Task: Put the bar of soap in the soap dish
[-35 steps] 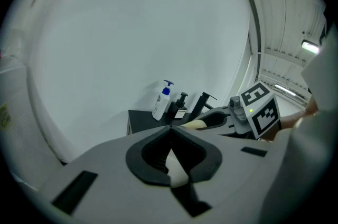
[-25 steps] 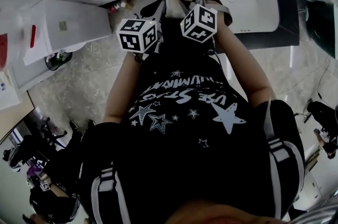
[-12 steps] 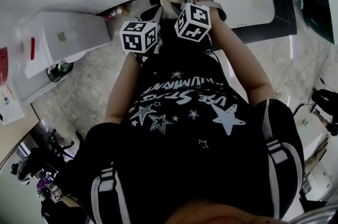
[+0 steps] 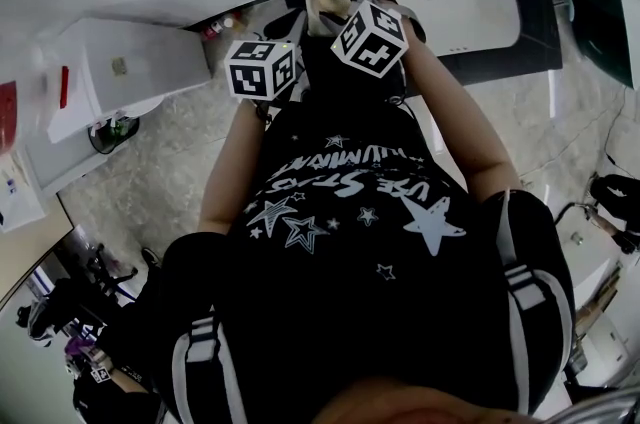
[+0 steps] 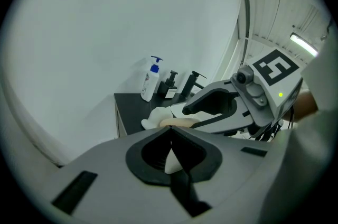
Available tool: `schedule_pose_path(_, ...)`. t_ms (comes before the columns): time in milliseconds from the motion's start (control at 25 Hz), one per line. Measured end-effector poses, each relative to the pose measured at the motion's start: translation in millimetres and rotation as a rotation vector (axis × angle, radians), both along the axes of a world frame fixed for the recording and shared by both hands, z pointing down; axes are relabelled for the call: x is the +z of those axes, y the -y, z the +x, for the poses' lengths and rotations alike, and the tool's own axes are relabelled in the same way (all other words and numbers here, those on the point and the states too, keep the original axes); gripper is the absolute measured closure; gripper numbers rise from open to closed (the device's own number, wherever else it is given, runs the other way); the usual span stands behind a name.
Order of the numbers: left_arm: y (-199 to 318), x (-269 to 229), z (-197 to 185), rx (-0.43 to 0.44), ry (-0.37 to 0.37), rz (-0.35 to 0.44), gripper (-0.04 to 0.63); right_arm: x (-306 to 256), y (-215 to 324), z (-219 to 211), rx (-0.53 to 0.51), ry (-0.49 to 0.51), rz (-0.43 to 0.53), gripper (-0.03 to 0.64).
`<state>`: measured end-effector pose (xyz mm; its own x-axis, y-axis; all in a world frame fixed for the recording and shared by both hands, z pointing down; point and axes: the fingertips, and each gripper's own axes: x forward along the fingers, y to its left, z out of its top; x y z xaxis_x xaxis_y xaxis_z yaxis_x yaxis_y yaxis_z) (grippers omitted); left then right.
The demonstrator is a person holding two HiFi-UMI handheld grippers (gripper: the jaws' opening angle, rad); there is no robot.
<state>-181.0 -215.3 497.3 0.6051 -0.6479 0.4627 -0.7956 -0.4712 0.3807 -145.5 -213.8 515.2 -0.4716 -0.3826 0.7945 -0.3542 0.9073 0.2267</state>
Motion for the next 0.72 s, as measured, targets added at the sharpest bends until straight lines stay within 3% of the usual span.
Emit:
schedule_pose_path(320,-3,-4,-5,-0.002,0.000,0.019,0.583,-24,2,0,0.054,0.093,0.038,0.465)
schedule_pose_path(720,-10,-14,-20,-0.015,-0.029,0.051,0.583,-52,-12,16,0.201,0.235,-0.007,0.468)
